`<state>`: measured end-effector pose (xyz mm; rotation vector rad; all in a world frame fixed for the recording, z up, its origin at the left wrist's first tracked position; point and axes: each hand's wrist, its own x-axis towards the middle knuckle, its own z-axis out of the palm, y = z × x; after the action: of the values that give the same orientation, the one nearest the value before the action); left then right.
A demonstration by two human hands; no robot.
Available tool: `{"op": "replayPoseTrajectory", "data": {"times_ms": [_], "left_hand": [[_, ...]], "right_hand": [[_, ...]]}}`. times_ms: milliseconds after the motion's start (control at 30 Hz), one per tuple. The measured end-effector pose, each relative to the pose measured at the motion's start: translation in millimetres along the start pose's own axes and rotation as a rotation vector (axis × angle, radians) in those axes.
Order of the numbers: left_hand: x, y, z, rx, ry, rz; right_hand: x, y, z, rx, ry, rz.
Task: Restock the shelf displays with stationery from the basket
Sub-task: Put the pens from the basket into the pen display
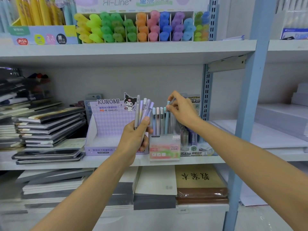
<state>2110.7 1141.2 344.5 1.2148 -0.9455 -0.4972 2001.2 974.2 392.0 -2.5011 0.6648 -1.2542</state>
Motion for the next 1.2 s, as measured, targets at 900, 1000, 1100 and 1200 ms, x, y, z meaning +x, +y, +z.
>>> {"op": "replayPoseTrajectory", "data": {"times_ms": [900,1000,1100,1200], "left_hand": [[-12.1,12.7,10.7,0.023,-0.084,0.097],[-11.2,13.0,4.5,0.026,-0.045,0.053],[-11.8,10.3,0.5,0.058,-0.031,0.009],[-12.4,9.8,0.0,0.06,-0.023,0.009]], "right_hand": [[-32.1,-48.4,-26.8,0.821,-0.123,0.148],[-25.8,-42.7,-42.3,0.843,0.036,0.194],[-22.8,-32.3,-50.7,0.706,0.147,0.198],[-23.3,-21.0,-47.1,0.477,0.162,0.158]]}}
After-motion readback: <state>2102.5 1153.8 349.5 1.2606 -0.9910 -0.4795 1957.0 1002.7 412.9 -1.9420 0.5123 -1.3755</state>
